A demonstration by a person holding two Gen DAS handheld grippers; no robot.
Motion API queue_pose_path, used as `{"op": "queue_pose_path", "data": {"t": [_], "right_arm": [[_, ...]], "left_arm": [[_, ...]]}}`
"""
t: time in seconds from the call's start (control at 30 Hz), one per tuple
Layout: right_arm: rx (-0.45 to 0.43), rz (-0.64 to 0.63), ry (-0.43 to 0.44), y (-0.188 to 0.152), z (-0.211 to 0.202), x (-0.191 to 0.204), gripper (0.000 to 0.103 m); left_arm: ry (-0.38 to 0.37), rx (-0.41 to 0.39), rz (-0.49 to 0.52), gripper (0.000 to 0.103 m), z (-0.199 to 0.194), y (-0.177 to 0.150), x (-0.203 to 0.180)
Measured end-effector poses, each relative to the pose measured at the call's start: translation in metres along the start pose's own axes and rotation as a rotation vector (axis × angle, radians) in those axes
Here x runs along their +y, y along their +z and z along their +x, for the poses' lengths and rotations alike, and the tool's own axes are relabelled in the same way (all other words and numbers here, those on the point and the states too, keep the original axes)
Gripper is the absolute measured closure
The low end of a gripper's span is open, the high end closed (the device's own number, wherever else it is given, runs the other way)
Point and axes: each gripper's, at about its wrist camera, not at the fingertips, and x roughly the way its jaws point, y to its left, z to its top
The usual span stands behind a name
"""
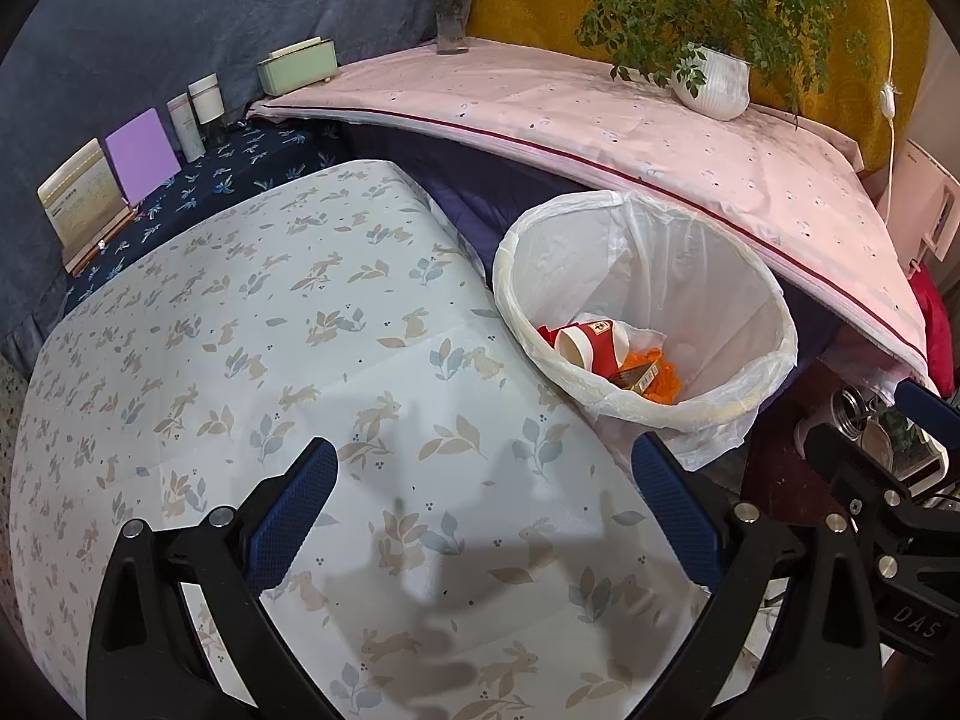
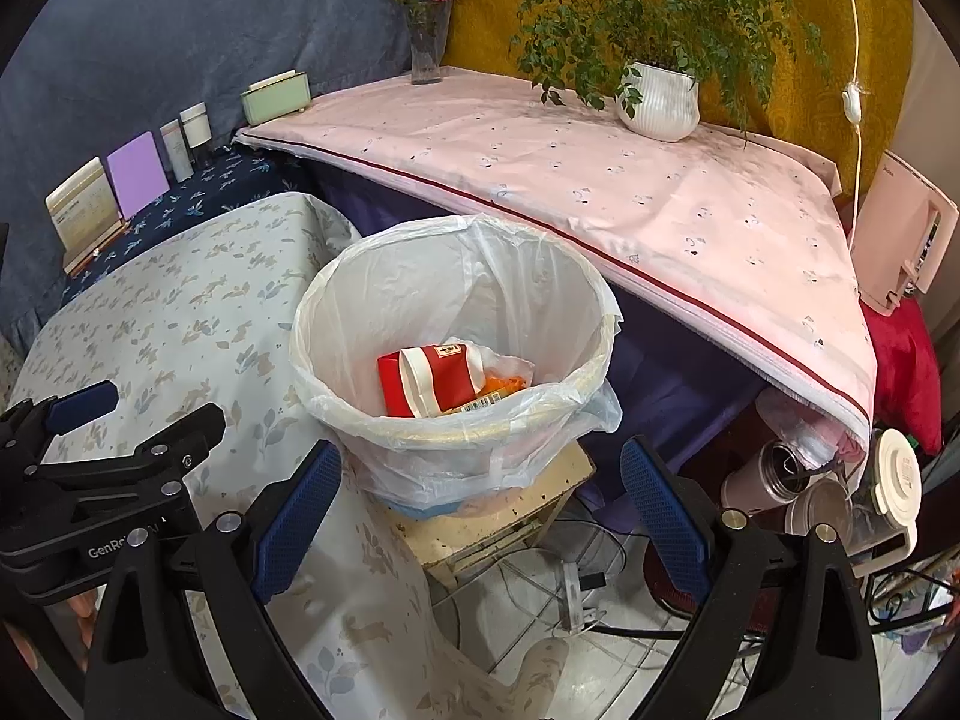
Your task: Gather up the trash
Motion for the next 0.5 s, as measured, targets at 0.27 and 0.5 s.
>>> {"op": "queue_pose_path", "data": {"t": [0.27,0.5], "right_arm": [[0.001,0.0,-0.001,-0.0005,0.0,0.0,0.013],[0.001,0.0,0.0,-0.0005,0.0001,0.0,0.013]], "left_arm": [[0.002,0.003,0.0,0.009,-0.0007,-0.0011,-0.0012],[-0.003,0.008,-0.002,0.009,0.0008,-0.0029,0.0005]]}}
